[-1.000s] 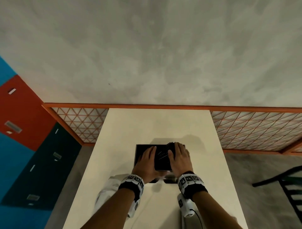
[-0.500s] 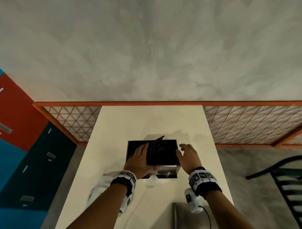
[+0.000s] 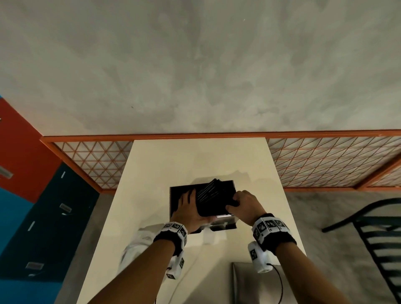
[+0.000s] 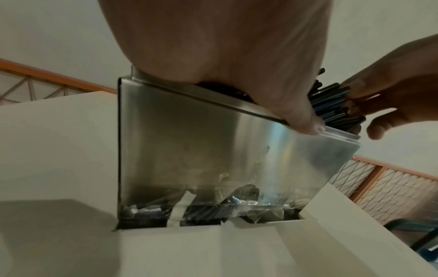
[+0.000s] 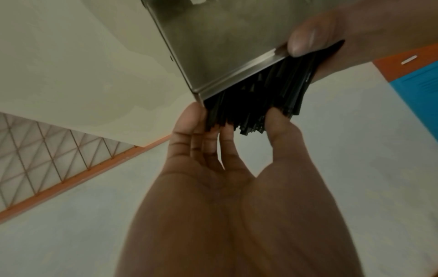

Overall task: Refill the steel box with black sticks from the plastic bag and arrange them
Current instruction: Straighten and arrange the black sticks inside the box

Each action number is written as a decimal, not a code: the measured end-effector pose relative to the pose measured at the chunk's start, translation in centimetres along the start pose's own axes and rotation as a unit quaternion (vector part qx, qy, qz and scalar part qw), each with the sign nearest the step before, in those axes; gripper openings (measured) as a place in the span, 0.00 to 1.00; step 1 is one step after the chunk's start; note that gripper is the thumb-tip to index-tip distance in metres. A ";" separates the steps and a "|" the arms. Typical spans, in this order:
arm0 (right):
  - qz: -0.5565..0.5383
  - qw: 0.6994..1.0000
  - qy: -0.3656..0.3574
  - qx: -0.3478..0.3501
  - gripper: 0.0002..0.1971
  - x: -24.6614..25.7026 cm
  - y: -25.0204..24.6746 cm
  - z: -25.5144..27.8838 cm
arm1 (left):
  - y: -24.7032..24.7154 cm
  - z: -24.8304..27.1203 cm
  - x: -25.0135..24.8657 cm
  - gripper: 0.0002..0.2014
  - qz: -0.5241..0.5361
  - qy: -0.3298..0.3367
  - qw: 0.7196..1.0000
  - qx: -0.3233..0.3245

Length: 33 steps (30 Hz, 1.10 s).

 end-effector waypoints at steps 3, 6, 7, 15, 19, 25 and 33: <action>0.004 1.000 -0.019 0.020 0.26 0.4 -0.2 -0.2 | -0.1 0.0 0.0 0.67 -0.003 0.011 1.000 -0.006; 0.001 0.998 -0.039 0.045 0.33 0.9 0.1 -0.5 | -0.3 0.2 0.0 0.64 0.007 0.024 1.000 -0.012; -0.001 0.998 -0.039 0.054 0.35 1.0 0.1 -0.5 | -0.4 0.2 0.0 0.63 0.013 0.027 0.999 -0.015; 0.123 0.987 -0.033 0.102 0.49 1.5 0.0 -1.1 | -0.6 -0.7 0.3 0.59 0.035 0.026 0.999 -0.028; 0.186 0.976 -0.031 0.110 0.40 2.5 0.3 -1.6 | -0.5 -0.9 0.4 0.61 0.032 0.025 0.999 -0.025; 0.141 0.984 -0.018 0.110 0.33 3.0 0.4 -2.5 | -0.5 -0.8 0.3 0.62 0.025 0.024 0.999 -0.027; 0.122 0.986 -0.017 0.108 0.16 2.5 1.0 -2.7 | -0.5 -0.8 0.2 0.62 0.009 0.032 0.999 -0.040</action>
Point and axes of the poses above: each hand's wrist, its own z-axis away from the middle knuckle, its own y-axis out of the palm, x = y × z, the point moved 4 cm from there along -z, towards the middle knuckle, and after that the axes turned 4 degrees about z, right-handed, at the moved point
